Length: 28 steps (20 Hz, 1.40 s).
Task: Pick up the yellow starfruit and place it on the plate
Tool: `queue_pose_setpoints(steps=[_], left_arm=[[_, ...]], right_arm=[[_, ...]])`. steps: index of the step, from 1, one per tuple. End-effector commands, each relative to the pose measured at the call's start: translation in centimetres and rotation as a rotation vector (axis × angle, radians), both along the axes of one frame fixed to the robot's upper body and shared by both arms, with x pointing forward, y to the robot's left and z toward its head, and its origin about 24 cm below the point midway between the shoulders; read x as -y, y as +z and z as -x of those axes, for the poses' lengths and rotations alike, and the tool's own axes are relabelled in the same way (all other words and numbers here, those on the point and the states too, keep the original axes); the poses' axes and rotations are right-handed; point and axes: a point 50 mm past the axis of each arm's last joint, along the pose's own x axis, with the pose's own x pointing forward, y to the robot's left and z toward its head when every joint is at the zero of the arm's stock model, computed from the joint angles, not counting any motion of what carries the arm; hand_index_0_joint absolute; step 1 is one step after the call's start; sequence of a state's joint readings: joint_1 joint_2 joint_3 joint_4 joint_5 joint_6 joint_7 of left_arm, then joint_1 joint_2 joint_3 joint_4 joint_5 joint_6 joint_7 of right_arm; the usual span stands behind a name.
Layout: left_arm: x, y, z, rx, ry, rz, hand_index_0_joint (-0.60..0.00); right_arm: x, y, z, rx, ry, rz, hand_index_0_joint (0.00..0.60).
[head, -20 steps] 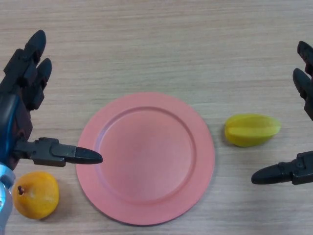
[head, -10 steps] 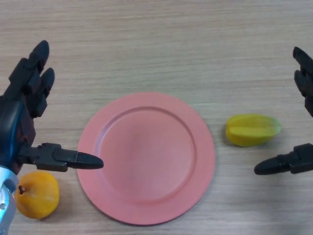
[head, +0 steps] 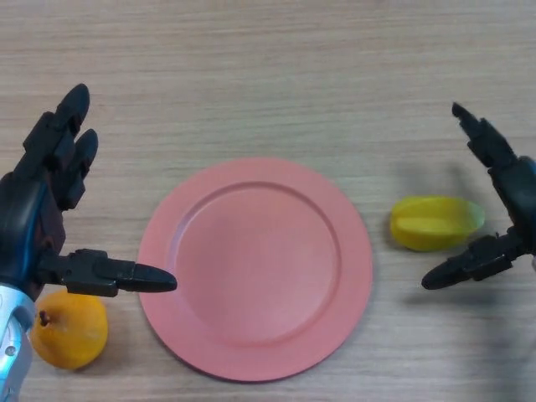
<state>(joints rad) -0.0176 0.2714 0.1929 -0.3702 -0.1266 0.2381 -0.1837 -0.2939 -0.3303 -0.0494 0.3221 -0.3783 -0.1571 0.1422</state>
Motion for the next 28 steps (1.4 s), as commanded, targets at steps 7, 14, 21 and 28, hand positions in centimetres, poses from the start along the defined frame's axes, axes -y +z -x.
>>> queue_pose_setpoints(steps=[7,14,21,28], left_arm=[[-1.9,3.5,0.8,0.226,0.039,-0.054,0.000],[-2.1,3.7,1.2,0.246,0.047,-0.068,0.000],[-1.7,3.6,1.2,0.244,0.044,-0.059,0.000],[-2.2,3.6,1.3,0.245,0.045,-0.053,0.000]], right_arm=[[-0.5,2.4,-1.8,0.165,0.002,0.084,0.600],[-1.0,3.7,-1.5,0.198,-0.012,0.007,0.600],[-5.8,7.7,0.4,0.178,0.119,-0.305,0.600],[-13.5,5.7,2.9,0.130,0.314,-0.388,0.600]])
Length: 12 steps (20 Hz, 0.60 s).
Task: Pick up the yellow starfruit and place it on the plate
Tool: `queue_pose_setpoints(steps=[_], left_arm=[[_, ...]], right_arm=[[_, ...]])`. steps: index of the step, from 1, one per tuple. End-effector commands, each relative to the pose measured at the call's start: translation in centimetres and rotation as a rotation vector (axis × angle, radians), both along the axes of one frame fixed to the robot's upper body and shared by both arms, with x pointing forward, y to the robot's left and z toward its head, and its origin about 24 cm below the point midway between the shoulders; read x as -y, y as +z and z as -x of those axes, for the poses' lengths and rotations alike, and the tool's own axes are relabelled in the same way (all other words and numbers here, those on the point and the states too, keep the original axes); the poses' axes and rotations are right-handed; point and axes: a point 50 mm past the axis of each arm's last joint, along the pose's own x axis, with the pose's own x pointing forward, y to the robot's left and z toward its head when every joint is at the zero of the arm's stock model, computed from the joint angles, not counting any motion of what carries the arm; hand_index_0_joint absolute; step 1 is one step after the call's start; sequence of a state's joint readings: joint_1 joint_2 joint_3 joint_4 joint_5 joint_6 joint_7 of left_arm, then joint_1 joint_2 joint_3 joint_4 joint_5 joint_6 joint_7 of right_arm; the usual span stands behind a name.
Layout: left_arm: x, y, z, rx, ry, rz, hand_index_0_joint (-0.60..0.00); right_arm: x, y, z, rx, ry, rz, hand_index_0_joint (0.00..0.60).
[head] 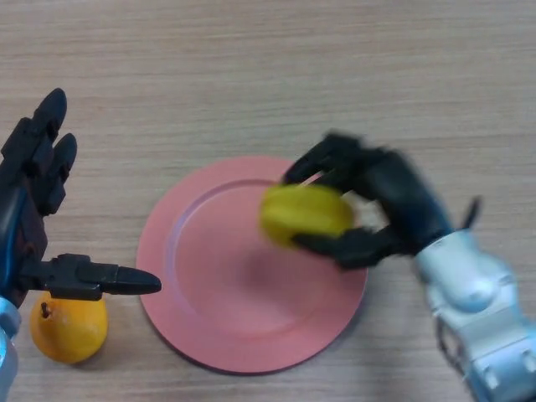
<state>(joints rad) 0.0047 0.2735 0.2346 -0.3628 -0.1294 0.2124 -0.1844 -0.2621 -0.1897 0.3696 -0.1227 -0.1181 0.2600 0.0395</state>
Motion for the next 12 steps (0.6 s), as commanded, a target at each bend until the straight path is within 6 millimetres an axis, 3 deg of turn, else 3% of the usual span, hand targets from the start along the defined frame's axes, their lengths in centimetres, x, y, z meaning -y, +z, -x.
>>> queue_pose_setpoints(steps=[1,4,5,8,9,10,12], left_arm=[[-1.3,3.8,0.8,0.240,0.004,-0.055,0.000],[-1.6,3.7,1.1,0.243,0.013,-0.056,0.000],[-1.7,3.7,1.1,0.238,0.015,-0.053,0.000],[-1.7,3.5,1.2,0.227,0.012,-0.053,0.000],[-1.7,3.4,1.3,0.203,0.004,-0.048,0.000],[-1.8,3.4,1.4,0.192,0.001,-0.045,0.000],[-1.5,2.8,1.4,0.206,0.004,-0.038,0.000]], right_arm=[[-1.5,2.4,0.4,0.201,0.037,-0.097,0.600],[-2.6,1.0,1.1,0.177,0.056,-0.117,0.600],[-2.8,0.5,1.6,0.137,0.069,-0.140,0.550],[-2.9,1.0,1.8,0.163,0.079,-0.133,0.199],[-2.7,2.3,2.0,0.213,0.075,-0.169,0.058],[-2.5,3.1,2.2,0.244,0.068,-0.194,0.000],[-1.6,5.2,1.9,0.363,0.018,-0.222,0.000]])
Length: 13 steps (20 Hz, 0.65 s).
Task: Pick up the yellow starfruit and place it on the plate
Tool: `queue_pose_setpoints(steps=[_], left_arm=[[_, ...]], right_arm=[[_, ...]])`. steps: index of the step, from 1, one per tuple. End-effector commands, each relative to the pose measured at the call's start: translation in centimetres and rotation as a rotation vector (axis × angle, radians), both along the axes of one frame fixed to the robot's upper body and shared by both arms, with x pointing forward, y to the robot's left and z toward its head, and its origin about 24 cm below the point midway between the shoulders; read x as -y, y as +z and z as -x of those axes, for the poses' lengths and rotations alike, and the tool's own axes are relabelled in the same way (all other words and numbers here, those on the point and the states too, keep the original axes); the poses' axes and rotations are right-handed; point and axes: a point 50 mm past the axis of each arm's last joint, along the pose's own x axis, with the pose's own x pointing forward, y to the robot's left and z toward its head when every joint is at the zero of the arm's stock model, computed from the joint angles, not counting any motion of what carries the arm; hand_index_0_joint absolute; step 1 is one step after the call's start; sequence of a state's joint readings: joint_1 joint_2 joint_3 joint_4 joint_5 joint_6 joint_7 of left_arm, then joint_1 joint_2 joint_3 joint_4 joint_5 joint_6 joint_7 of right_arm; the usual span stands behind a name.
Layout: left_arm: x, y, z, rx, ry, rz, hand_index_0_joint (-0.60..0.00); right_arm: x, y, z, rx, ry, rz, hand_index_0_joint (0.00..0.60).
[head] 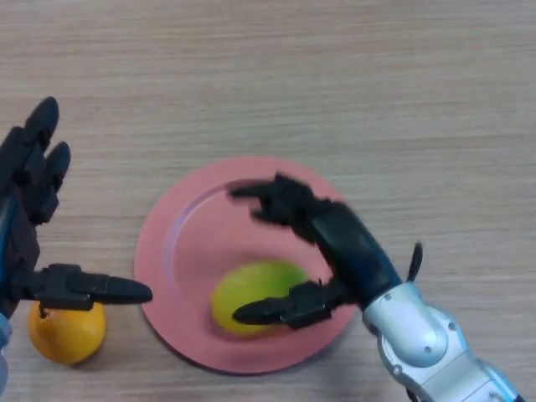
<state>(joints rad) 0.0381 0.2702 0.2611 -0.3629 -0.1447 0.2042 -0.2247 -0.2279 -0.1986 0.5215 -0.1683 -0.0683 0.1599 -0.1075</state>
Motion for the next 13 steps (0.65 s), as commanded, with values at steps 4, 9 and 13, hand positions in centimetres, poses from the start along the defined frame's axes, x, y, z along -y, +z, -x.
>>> queue_pose_setpoints(steps=[4,9,13], left_arm=[[-0.6,3.5,0.8,0.216,0.005,-0.044,0.000],[0.1,3.1,1.4,0.167,-0.047,-0.057,0.000],[0.9,3.4,1.2,0.157,-0.077,-0.070,0.000]], right_arm=[[4.5,8.0,0.5,0.302,-0.110,-0.217,0.000],[9.6,8.2,3.7,0.191,-0.139,-0.295,0.000],[11.4,7.2,4.4,0.133,-0.214,-0.242,0.000]])
